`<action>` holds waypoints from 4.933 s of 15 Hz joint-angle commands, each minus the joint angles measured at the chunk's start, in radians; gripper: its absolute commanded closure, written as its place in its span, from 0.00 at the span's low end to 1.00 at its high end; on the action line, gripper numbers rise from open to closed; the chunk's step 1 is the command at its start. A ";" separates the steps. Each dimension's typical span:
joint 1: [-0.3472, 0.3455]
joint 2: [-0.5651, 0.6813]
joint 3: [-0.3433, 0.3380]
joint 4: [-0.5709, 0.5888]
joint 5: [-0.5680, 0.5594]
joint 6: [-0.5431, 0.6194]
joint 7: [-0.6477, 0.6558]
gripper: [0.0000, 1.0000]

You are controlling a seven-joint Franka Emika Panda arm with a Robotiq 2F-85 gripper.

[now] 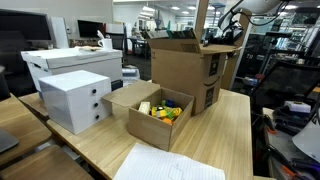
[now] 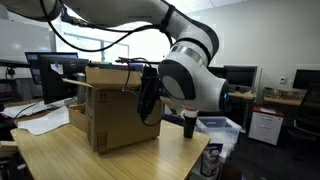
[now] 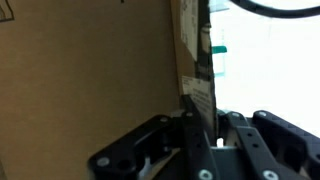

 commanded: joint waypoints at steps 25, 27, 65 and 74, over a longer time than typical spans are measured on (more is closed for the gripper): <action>-0.130 0.180 0.039 0.087 0.119 -0.180 -0.289 0.96; -0.144 0.194 0.042 0.087 0.134 -0.208 -0.311 0.96; 0.043 0.057 -0.038 0.526 -0.104 -0.097 0.171 0.00; 0.347 0.064 -0.071 0.653 -0.358 0.022 0.420 0.69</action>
